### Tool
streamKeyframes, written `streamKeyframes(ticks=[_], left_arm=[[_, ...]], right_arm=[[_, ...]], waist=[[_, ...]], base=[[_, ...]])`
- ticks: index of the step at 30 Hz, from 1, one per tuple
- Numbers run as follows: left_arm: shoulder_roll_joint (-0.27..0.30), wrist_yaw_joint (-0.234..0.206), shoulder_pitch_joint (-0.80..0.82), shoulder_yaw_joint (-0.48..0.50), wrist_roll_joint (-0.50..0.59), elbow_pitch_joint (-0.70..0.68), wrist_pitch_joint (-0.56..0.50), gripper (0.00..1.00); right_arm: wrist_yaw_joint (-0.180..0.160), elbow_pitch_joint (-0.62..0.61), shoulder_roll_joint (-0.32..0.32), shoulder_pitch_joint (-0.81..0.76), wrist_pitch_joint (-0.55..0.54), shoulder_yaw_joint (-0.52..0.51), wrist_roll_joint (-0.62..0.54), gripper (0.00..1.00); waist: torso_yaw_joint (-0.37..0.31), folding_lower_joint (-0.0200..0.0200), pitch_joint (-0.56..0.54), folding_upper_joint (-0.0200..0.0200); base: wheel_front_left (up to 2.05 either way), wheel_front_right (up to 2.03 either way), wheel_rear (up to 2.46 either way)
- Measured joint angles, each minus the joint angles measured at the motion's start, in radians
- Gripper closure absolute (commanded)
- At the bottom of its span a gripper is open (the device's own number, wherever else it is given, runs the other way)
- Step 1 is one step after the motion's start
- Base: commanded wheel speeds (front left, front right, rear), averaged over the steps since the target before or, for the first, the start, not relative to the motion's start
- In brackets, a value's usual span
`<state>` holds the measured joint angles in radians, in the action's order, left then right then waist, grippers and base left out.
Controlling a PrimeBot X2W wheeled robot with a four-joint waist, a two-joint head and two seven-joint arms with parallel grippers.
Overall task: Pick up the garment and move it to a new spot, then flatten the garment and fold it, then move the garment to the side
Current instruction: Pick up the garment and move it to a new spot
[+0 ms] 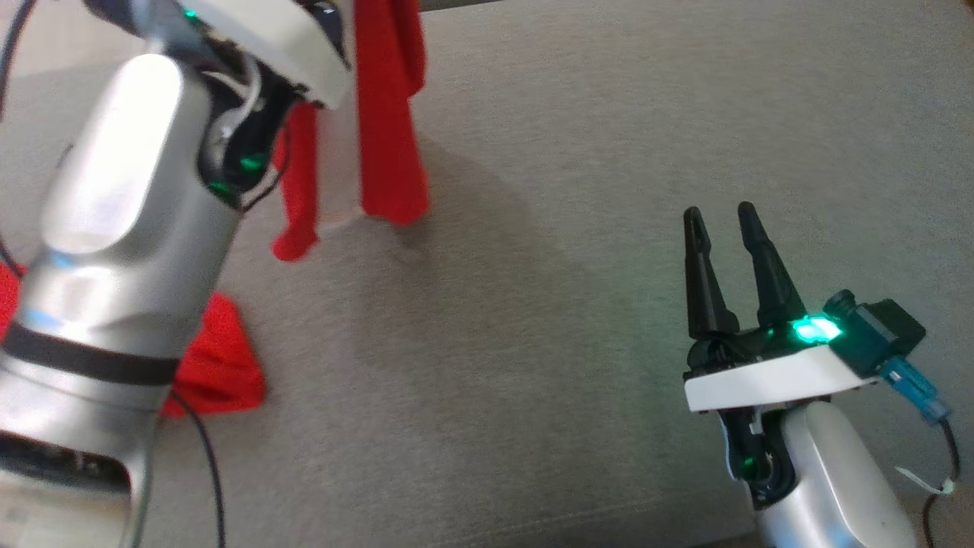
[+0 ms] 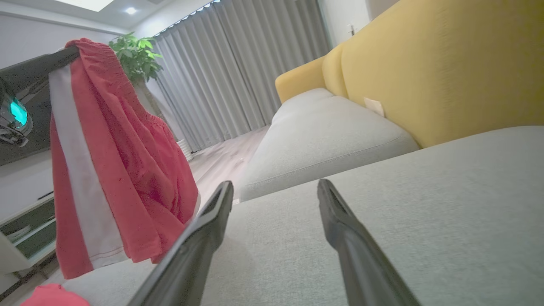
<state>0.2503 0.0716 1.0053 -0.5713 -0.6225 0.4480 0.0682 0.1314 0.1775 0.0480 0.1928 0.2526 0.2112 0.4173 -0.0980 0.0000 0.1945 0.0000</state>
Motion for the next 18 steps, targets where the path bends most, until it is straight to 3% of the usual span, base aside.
streamKeyframes(ticks=[11,18], left_arm=[[-0.194,-0.086,0.012,-0.006,-0.061,-0.005,0.045,1.00],[-0.222,-0.151,0.059,0.001,-0.095,0.038,0.162,1.00]], right_arm=[[0.000,-0.036,0.000,0.002,0.000,0.058,0.049,0.00],[0.000,-0.049,0.000,0.002,0.000,0.041,0.058,0.00]], waist=[[-0.217,0.0000,0.005,0.0000],[-0.286,0.0000,0.021,0.0000]], base=[[0.00,0.00,0.00],[0.00,0.00,0.00]])
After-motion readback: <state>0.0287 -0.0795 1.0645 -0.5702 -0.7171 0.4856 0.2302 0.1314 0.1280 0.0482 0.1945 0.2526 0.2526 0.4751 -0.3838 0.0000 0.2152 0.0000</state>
